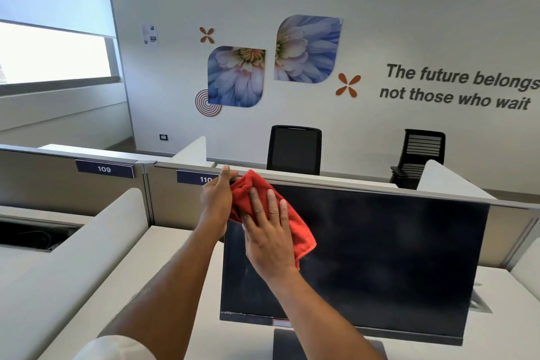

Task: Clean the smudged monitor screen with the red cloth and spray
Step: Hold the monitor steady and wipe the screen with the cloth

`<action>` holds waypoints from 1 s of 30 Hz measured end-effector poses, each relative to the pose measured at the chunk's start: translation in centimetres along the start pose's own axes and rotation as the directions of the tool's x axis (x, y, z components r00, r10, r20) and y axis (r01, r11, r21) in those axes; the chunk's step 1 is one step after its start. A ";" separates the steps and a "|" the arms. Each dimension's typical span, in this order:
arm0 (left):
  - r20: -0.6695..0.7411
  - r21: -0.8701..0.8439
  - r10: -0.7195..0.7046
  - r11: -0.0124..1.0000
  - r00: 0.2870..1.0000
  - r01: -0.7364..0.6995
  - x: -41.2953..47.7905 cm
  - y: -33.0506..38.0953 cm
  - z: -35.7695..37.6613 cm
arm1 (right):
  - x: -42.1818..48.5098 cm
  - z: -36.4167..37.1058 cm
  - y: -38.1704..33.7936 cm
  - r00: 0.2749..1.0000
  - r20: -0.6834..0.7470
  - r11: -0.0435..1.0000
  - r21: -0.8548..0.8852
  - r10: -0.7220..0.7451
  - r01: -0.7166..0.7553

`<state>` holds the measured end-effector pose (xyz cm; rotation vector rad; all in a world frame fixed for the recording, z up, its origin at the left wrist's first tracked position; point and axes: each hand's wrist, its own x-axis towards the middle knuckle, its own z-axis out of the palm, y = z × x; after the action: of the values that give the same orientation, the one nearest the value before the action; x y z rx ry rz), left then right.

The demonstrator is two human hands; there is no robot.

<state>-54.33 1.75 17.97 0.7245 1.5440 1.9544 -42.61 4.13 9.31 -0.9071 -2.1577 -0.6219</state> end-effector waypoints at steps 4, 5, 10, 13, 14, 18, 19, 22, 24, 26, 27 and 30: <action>0.007 0.068 0.040 0.997 0.999 -0.040 0.1 -0.1 -0.2 | 0.7 -1.0 2.5 0.893 -0.089 0.897 0.005 0.441 -0.442; 0.002 0.075 0.043 0.996 0.999 -0.043 0.2 -0.2 -0.3 | 1.0 -1.3 3.2 0.842 -0.104 0.847 0.020 0.530 -0.531; 0.014 0.064 0.047 0.997 0.999 -0.048 0.2 -0.3 -0.5 | 1.3 -2.4 6.8 0.773 -0.128 0.783 0.056 0.621 -0.620; 0.015 0.035 0.018 0.999 1.000 -0.019 0.0 -0.5 -0.3 | 1.7 -2.6 6.1 0.855 -0.120 0.864 0.088 0.504 -0.496; 0.021 0.012 0.006 1.000 1.000 -0.006 -0.1 -0.5 -0.4 | 1.9 -2.5 5.4 0.892 -0.116 0.899 0.087 0.437 -0.429; 0.081 -0.054 -0.008 0.998 0.997 0.012 -0.3 -0.1 -0.5 | 3.0 -1.6 1.5 0.966 -0.065 0.955 0.181 0.249 -0.234; 0.107 -0.057 -0.006 0.998 0.994 0.012 -0.4 0.1 -0.5 | 3.3 -1.3 0.4 0.981 -0.040 0.963 0.202 0.192 -0.180; 0.149 -0.056 -0.019 0.998 0.989 0.027 -0.5 0.4 -1.4 | 3.7 -0.1 -2.5 0.999 0.046 0.988 0.151 0.013 -0.020; 0.175 -0.044 -0.033 0.998 0.984 0.041 -0.4 0.6 -1.9 | 3.5 0.6 -3.2 0.995 0.096 0.994 0.106 -0.007 -0.003; 0.197 -0.021 -0.043 0.999 0.980 0.048 -0.4 1.1 -2.2 | 2.9 0.8 -2.9 0.994 0.106 0.996 0.093 -0.025 0.015; 0.210 -0.003 -0.049 0.999 0.977 0.051 -0.3 1.3 -2.2 | 2.4 0.8 -2.5 0.994 0.104 0.994 0.100 -0.042 0.032; 0.236 0.063 -0.045 0.998 0.971 0.031 -0.1 1.5 -1.9 | 0.1 0.7 -1.5 0.985 0.133 0.987 0.129 -0.114 0.096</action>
<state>-55.68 0.06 19.03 0.9105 1.4625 1.7300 -44.06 3.63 8.69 -0.7959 -2.3543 -0.4829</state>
